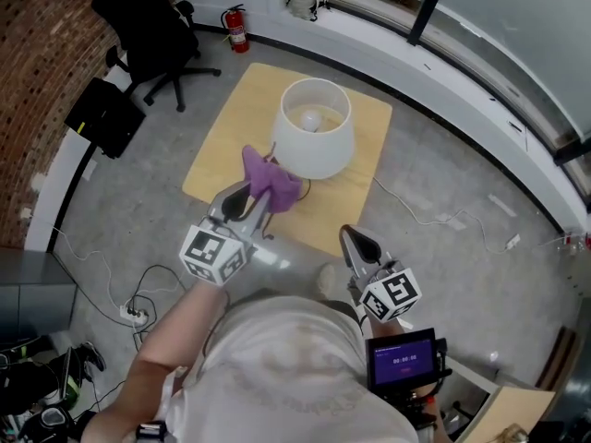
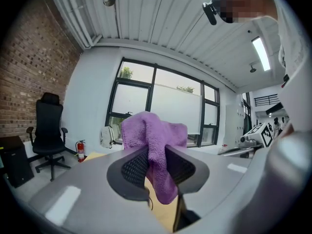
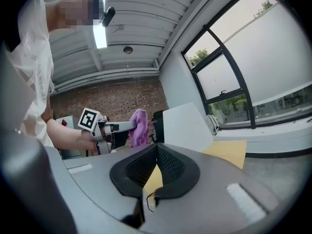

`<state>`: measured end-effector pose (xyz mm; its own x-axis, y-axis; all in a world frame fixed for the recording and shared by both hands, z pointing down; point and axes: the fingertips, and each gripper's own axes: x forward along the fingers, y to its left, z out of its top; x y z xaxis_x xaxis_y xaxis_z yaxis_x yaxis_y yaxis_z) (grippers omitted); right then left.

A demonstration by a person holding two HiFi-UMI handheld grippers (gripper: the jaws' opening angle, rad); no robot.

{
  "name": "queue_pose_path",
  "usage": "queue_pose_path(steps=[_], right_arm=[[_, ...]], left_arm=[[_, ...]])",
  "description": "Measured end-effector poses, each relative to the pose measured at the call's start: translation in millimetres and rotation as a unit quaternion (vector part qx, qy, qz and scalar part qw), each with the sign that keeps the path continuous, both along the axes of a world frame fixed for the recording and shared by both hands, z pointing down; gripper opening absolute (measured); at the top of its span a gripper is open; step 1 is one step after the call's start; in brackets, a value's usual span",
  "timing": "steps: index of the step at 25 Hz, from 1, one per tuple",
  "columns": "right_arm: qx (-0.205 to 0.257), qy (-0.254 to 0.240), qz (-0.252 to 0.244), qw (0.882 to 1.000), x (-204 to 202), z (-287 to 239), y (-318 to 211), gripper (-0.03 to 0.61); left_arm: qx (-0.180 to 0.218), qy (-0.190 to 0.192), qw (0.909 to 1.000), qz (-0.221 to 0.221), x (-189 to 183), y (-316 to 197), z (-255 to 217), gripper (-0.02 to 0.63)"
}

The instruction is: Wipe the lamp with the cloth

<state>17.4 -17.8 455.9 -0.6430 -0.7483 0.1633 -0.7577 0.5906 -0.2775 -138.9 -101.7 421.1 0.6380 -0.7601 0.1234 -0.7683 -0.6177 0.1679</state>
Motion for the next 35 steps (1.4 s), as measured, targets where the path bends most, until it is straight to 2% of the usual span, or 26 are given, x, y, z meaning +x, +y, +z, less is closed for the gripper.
queue_pose_path(steps=[6, 11, 21, 28, 35], right_arm=[[0.001, -0.010, -0.011, 1.000, 26.8, -3.0, -20.7, 0.014], [0.006, -0.009, -0.018, 1.000, 50.4, -6.7, -36.0, 0.014], [-0.006, -0.017, -0.053, 0.998, 89.1, 1.9, -66.7, 0.014], [-0.013, -0.020, -0.065, 0.998, 86.1, 11.4, -69.3, 0.015], [-0.018, -0.021, -0.060, 0.998, 106.2, 13.8, -65.7, 0.015]], left_arm=[[0.032, -0.013, 0.9989, -0.032, 17.9, -42.9, -29.8, 0.097], [0.037, -0.027, 0.9968, -0.066, 32.0, -71.6, -34.8, 0.097], [0.005, -0.079, 0.9879, -0.133, 51.1, -94.0, -8.6, 0.094], [-0.036, -0.093, 0.9839, -0.148, 40.2, -83.9, 33.8, 0.092], [-0.079, -0.106, 0.9784, -0.159, 40.8, -76.8, 77.7, 0.091]])
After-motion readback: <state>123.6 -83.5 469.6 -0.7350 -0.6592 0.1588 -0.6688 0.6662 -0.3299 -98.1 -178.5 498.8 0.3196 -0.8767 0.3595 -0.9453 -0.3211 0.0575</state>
